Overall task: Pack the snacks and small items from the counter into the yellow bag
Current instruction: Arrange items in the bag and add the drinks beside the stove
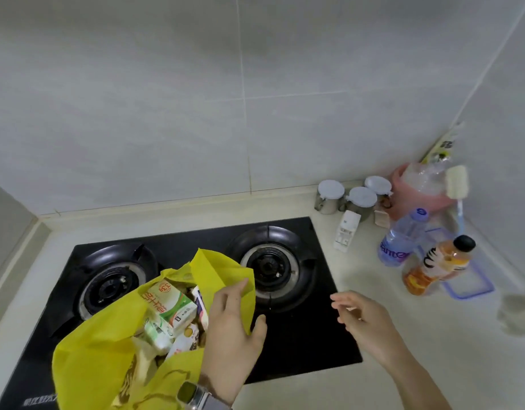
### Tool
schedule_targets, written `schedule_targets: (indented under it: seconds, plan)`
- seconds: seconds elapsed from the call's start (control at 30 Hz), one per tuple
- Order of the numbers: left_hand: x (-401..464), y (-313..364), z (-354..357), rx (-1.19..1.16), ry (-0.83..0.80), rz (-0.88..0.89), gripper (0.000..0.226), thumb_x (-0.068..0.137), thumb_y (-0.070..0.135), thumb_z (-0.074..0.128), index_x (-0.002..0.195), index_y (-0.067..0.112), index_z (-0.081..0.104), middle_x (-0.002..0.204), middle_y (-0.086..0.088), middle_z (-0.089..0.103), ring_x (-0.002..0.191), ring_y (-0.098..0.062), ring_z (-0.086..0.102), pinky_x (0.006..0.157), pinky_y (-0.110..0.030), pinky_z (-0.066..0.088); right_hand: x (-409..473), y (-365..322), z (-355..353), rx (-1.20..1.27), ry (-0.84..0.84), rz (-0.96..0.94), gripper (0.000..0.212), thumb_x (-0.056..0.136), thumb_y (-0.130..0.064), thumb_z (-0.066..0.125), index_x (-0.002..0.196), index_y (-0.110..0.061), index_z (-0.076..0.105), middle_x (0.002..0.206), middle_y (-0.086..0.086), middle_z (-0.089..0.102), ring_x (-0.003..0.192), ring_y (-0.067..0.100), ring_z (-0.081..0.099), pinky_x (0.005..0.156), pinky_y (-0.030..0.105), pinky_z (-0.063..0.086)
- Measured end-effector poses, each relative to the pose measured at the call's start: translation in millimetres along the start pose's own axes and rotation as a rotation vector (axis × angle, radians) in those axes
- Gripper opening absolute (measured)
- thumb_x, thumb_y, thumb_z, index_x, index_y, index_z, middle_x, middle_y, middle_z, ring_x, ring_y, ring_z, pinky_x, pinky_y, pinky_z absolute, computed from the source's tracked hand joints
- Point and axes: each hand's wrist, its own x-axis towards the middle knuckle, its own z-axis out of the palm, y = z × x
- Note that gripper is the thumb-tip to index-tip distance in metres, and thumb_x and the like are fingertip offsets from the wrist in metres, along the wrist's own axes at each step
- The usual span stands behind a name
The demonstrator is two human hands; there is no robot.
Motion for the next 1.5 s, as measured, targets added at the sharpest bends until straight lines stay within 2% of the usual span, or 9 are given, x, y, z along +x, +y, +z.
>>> schedule_targets:
  seconds: [0.13, 0.33, 0.57, 0.7, 0.87, 1.0, 1.17, 1.27, 1.5]
  plan:
    - [6.0, 20.5, 32.0, 0.015, -0.077, 0.001, 0.067, 0.076, 0.019, 0.070, 0.136, 0.023, 0.040, 0.113, 0.009, 0.036, 0.112, -0.008, 0.043, 0.105, -0.021, 0.034, 10.7, 19.4, -26.4, -0.009, 0.038, 0.010, 0.036, 0.086, -0.003, 0.057, 0.088, -0.039, 0.063, 0.091, -0.016, 0.070, 0.072, -0.004, 0.062, 0.069, 0.002, 0.042]
    - [12.0, 38.6, 73.5, 0.108, -0.167, -0.040, 0.068, 0.075, 0.027, 0.071, 0.135, 0.020, 0.040, 0.117, 0.008, 0.034, 0.120, -0.012, 0.039, 0.105, -0.016, 0.029, 30.3, 49.2, -53.5, 0.006, 0.036, 0.025, 0.032, 0.084, -0.005, 0.059, 0.100, -0.033, 0.062, 0.102, -0.012, 0.066, 0.078, -0.004, 0.059, 0.070, -0.002, 0.040]
    - [20.5, 61.6, 110.0, 0.137, -0.214, -0.100, 0.066, 0.078, 0.031, 0.067, 0.137, 0.024, 0.038, 0.127, 0.006, 0.041, 0.123, -0.013, 0.043, 0.107, -0.023, 0.035, 76.8, 68.9, -70.8, -0.031, -0.002, 0.024, 0.065, 0.074, -0.012, 0.072, 0.132, -0.023, 0.046, 0.128, 0.003, 0.053, 0.101, 0.016, 0.056, 0.087, 0.028, 0.048]
    - [25.3, 72.9, 123.4, 0.157, -0.236, -0.128, 0.064, 0.080, 0.032, 0.065, 0.138, 0.025, 0.037, 0.128, 0.006, 0.045, 0.122, -0.011, 0.044, 0.105, -0.022, 0.037, 126.5, 52.8, -79.4, -0.216, -0.011, -0.161, 0.080, 0.071, -0.011, 0.071, 0.142, -0.014, 0.034, 0.139, 0.008, 0.039, 0.131, 0.025, 0.035, 0.109, 0.032, 0.029]
    - [25.8, 82.7, 131.6, 0.146, -0.223, -0.176, 0.062, 0.084, 0.030, 0.062, 0.139, 0.026, 0.034, 0.128, 0.009, 0.042, 0.118, -0.007, 0.046, 0.100, -0.014, 0.037, 197.5, 32.5, -87.0, -0.538, 0.016, -0.363, 0.087, 0.069, 0.006, 0.060, 0.144, -0.027, 0.031, 0.152, 0.002, 0.023, 0.136, 0.029, 0.026, 0.107, 0.040, 0.036]
    - [20.6, 83.4, 133.5, 0.133, -0.218, -0.231, 0.061, 0.086, 0.028, 0.061, 0.140, 0.026, 0.033, 0.123, 0.012, 0.041, 0.116, -0.004, 0.047, 0.096, -0.010, 0.036, 239.4, 35.1, -81.0, -0.693, -0.165, -0.310, 0.095, 0.067, -0.016, 0.075, 0.144, -0.035, 0.025, 0.156, 0.003, 0.002, 0.145, 0.030, 0.004, 0.108, 0.047, 0.036]
    - [17.2, 79.9, 135.4, 0.114, -0.197, -0.300, 0.059, 0.085, 0.025, 0.062, 0.138, 0.026, 0.034, 0.115, 0.016, 0.037, 0.107, 0.002, 0.046, 0.090, -0.004, 0.032, 253.1, 49.7, -64.4, -0.483, -0.192, -0.245, 0.064, 0.063, -0.019, 0.074, 0.115, -0.038, 0.043, 0.126, 0.000, 0.024, 0.112, 0.027, 0.048, 0.083, 0.039, 0.053]
    - [14.9, 77.6, 137.5, 0.100, -0.189, -0.326, 0.059, 0.085, 0.025, 0.062, 0.138, 0.026, 0.035, 0.118, 0.015, 0.039, 0.105, 0.002, 0.047, 0.088, -0.005, 0.033, 252.4, 56.5, -59.9, -0.462, -0.077, -0.236, 0.050, 0.066, -0.012, 0.073, 0.102, -0.030, 0.044, 0.113, 0.004, 0.029, 0.094, 0.030, 0.053, 0.072, 0.035, 0.052]
    - [11.1, 74.0, 143.0, 0.062, -0.208, -0.365, 0.057, 0.086, 0.027, 0.060, 0.137, 0.029, 0.035, 0.118, 0.016, 0.041, 0.101, 0.001, 0.050, 0.083, -0.007, 0.039, 233.0, 76.5, -61.0, -0.374, 0.092, -0.160, 0.040, 0.071, -0.014, 0.075, 0.097, -0.022, 0.047, 0.114, 0.007, 0.034, 0.082, 0.035, 0.060, 0.074, 0.041, 0.053]
